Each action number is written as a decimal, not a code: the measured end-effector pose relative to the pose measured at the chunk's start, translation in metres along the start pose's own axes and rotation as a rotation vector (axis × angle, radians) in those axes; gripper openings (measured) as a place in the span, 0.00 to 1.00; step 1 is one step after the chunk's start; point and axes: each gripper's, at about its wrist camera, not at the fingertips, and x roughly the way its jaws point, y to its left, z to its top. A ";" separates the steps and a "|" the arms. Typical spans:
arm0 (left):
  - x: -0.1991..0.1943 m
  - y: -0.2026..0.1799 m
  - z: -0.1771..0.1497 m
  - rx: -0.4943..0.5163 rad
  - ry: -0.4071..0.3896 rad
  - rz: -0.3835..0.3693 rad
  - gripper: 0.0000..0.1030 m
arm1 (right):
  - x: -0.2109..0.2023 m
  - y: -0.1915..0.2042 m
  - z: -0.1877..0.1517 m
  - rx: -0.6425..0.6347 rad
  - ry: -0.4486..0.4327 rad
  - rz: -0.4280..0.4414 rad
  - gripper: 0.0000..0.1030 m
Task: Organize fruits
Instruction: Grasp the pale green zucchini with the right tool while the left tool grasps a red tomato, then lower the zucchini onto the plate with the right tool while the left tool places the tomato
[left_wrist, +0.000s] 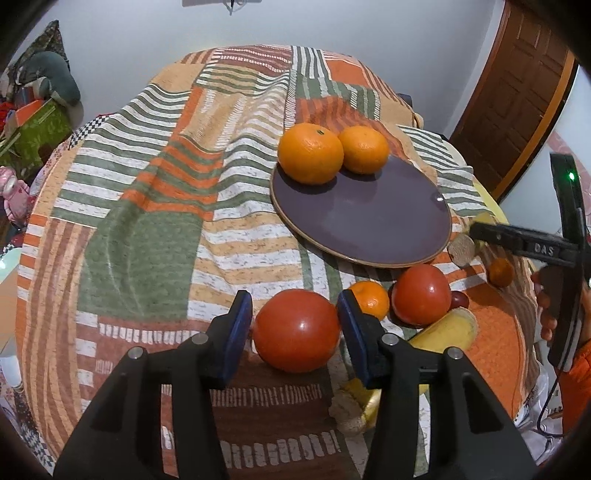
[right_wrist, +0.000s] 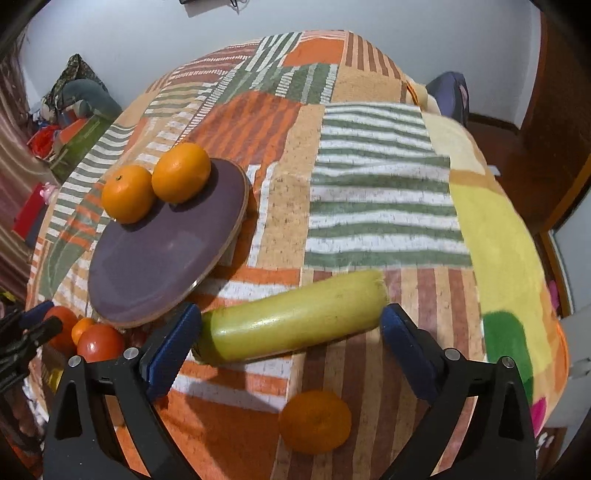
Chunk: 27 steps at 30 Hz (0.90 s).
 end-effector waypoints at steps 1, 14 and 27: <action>0.000 0.000 0.000 -0.001 0.000 0.000 0.47 | 0.000 -0.003 -0.003 0.019 0.012 0.016 0.92; 0.006 -0.005 -0.003 0.036 0.023 0.020 0.62 | 0.022 -0.006 0.012 0.096 0.024 0.095 0.73; 0.006 -0.009 -0.001 0.060 0.017 -0.021 0.46 | 0.007 -0.014 0.023 -0.081 0.015 -0.005 0.32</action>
